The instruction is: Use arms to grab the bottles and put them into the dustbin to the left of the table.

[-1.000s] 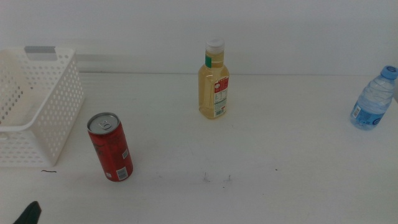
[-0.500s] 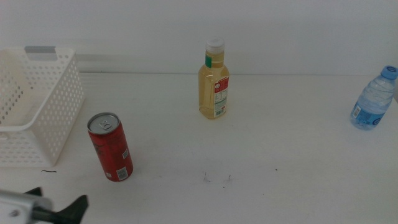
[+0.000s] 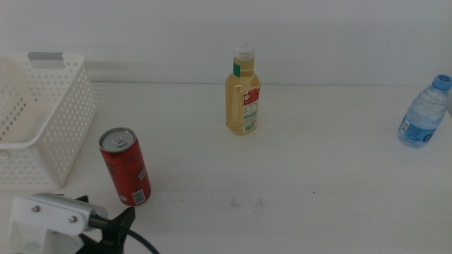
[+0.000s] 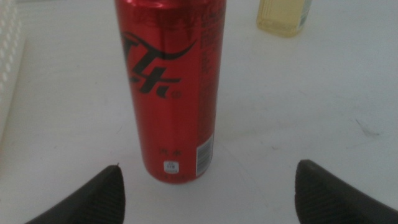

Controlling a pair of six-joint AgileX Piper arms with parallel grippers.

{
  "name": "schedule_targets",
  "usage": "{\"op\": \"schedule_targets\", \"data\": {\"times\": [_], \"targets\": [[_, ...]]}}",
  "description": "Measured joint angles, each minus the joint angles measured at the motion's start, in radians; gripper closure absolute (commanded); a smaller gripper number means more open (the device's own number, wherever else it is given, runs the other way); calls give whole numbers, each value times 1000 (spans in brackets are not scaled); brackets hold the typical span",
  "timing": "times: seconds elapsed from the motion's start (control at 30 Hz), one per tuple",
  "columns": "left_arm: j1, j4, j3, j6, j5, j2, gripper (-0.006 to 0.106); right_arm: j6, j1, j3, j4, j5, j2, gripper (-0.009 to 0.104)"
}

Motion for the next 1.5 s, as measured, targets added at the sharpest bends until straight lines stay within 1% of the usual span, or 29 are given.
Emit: {"op": "schedule_targets", "data": {"times": [0.27,0.37,0.43,1.03,1.23,1.37,1.5], "targets": [[0,0,-2,0,-339,249,7,0,0,0,0,0,0,7],[0,2,-2,4,-443,293,7,0,0,0,0,0,0,7],[0,4,-2,18,-471,302,7,0,0,0,0,0,0,7],[0,49,-2,29,-491,306,7,0,0,0,0,0,0,7],[0,13,-2,-3,-493,317,7,0,0,0,0,0,0,7],[0,-24,-2,1,-495,364,7,0,0,0,0,0,0,7],[0,-38,-9,-5,-495,431,7,0,0,0,-5,0,0,7]]}}
